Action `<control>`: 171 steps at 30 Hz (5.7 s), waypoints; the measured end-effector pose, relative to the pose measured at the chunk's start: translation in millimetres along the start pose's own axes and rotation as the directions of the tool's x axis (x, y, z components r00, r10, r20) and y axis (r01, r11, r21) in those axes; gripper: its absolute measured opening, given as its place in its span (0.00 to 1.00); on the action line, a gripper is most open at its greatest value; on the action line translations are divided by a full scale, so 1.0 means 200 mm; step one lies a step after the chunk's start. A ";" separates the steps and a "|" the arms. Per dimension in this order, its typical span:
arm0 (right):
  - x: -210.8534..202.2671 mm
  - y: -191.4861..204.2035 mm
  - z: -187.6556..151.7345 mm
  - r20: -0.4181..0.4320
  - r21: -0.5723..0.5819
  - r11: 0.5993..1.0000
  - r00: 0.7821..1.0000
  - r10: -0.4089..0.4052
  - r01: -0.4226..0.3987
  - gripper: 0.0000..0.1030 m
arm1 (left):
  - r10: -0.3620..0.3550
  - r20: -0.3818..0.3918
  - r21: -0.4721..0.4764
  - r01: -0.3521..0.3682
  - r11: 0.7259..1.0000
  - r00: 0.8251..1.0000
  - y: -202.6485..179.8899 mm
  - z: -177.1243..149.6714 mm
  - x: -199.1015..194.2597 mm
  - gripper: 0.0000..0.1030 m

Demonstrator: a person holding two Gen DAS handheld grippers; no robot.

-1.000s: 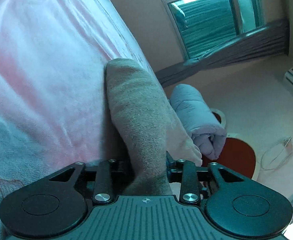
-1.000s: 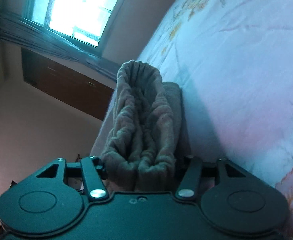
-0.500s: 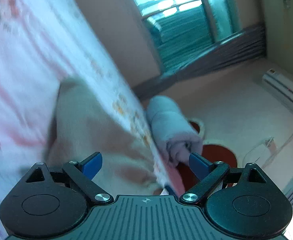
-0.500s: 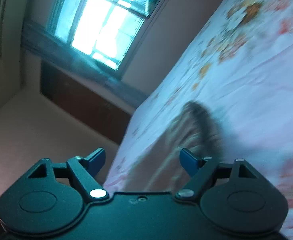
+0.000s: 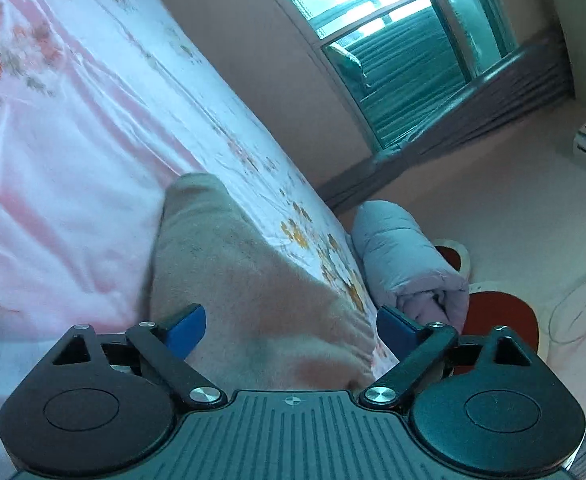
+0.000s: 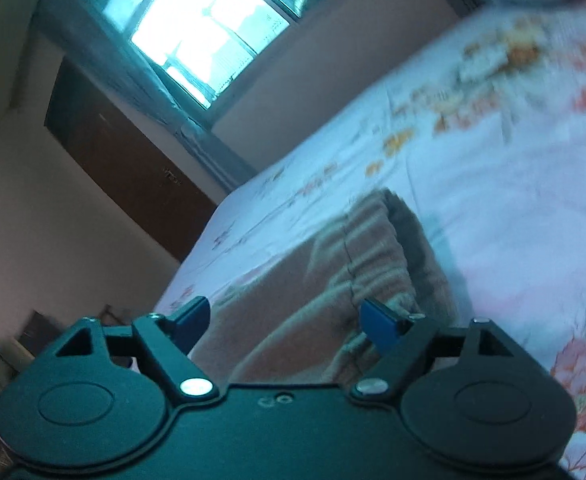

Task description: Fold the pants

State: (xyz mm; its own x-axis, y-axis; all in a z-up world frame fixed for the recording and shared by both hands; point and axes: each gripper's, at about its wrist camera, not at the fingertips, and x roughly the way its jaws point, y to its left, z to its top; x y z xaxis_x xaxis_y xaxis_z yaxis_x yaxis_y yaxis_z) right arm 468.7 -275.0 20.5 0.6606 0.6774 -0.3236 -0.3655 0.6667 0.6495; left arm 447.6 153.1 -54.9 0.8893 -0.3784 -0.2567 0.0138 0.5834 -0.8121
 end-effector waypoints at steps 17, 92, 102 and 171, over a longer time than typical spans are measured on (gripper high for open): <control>0.64 0.16 0.15 0.085 -0.543 0.626 0.779 -0.621 0.559 0.87 | 0.021 -0.035 -0.074 -0.024 0.997 0.999 0.03 0.24 0.49 0.89; -0.73 0.45 -0.46 0.202 -0.439 0.802 0.914 -0.352 0.405 0.94 | 0.461 0.224 0.603 -0.494 0.626 0.859 -0.53 -0.39 -0.90 1.00; -1.15 0.63 -0.83 0.241 -0.448 0.817 0.929 -0.281 0.364 0.94 | 0.347 0.277 0.612 -0.444 0.655 0.896 -0.71 -0.80 -1.29 1.00; -1.16 0.75 -1.04 0.188 -0.516 0.773 0.929 -0.318 0.369 0.94 | 0.299 0.292 0.653 -0.418 0.632 0.908 -0.76 -1.12 -1.42 1.00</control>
State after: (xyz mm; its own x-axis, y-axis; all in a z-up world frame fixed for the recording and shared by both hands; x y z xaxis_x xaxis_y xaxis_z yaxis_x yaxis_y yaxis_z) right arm 124.6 -267.0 49.9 0.8534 0.3590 -0.3779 -0.3773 0.9257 0.0273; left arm 89.8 11.5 24.6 0.9455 0.0407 -0.3231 -0.0645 0.9959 -0.0635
